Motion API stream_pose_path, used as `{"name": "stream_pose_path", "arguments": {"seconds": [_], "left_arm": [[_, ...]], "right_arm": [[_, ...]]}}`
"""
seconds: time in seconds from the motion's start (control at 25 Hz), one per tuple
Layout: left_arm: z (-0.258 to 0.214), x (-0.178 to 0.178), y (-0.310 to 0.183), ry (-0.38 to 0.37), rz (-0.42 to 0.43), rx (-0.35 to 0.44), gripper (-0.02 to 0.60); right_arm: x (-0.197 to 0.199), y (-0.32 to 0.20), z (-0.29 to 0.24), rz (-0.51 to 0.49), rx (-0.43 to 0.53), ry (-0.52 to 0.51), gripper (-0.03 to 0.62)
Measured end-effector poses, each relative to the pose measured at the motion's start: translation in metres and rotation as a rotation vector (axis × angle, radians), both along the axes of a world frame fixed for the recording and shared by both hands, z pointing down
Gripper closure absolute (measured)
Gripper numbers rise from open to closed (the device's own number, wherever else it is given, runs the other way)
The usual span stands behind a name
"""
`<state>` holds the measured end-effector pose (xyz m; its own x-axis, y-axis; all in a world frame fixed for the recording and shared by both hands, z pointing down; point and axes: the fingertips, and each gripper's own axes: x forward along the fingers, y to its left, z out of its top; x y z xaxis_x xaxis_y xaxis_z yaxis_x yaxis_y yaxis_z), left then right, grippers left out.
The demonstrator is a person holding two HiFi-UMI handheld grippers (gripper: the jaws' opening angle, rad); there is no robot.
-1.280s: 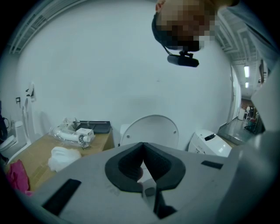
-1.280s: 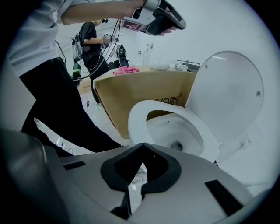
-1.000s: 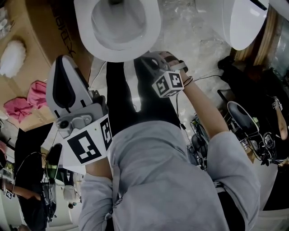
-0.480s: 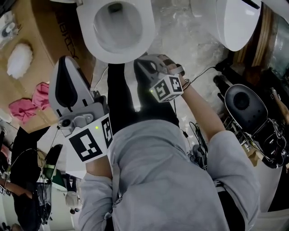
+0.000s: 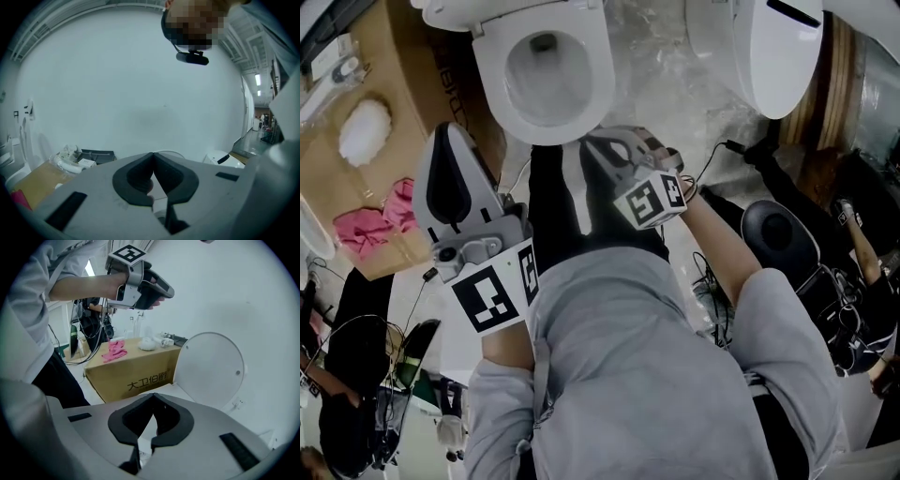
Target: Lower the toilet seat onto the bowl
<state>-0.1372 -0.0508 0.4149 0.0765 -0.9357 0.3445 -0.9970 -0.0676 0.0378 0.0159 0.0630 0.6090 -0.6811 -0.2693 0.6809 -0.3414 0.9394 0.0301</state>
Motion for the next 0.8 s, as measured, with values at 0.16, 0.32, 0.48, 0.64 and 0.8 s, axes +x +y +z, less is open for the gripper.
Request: {"name": "stream_pose_path", "arguments": {"seconds": [0.16,0.32,0.48,0.64,0.8], "left_arm": [[-0.016,0.001,0.0,-0.005,-0.002,0.018,0.581],[-0.033,0.003,-0.002,-0.007,0.002,0.032,0.581],[-0.049,0.004,-0.007,-0.012,0.009,0.056,0.581],[-0.066,0.006,-0.008,-0.015,0.014,0.07,0.581],[-0.079,0.009,-0.006,-0.02,0.021,0.081,0.581]], "right_arm": [[0.001,-0.011,-0.028,0.033,0.022,-0.031,0.594],[-0.001,-0.023,-0.055,0.049,0.052,-0.055,0.594],[-0.007,-0.038,-0.08,0.061,0.091,-0.087,0.594],[-0.01,-0.048,-0.107,0.077,0.117,-0.123,0.594],[-0.013,-0.055,-0.134,0.094,0.149,-0.159,0.594]]}}
